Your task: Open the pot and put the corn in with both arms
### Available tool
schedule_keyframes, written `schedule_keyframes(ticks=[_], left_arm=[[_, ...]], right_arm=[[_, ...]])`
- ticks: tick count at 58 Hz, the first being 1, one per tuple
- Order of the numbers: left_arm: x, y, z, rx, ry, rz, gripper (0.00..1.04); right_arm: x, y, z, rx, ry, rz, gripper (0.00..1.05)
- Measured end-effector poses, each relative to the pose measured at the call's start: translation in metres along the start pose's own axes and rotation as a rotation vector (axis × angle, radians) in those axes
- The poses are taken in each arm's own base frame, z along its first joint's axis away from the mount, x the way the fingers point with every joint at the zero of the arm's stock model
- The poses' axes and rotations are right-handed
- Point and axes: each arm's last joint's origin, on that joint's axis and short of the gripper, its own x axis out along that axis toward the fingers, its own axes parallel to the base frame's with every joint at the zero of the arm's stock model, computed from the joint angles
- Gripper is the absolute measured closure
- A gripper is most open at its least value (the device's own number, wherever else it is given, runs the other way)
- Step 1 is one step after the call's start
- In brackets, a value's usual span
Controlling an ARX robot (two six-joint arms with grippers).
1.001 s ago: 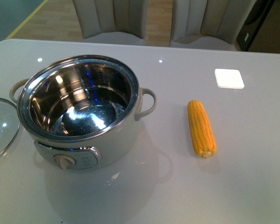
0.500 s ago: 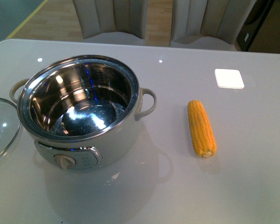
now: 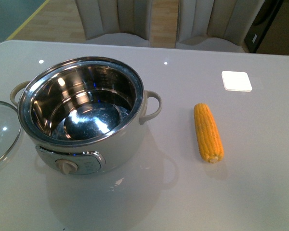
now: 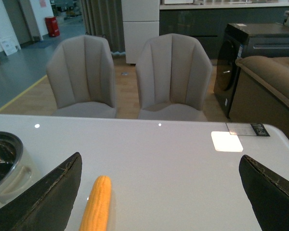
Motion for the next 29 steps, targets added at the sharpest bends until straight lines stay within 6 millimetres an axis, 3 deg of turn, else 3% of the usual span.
schedule_keyframes(ticks=[29], left_arm=[[-0.014,0.0,-0.009,0.0,-0.017,0.0,1.01]], right_arm=[[0.0,0.0,0.0,0.0,0.0,0.0,0.09]])
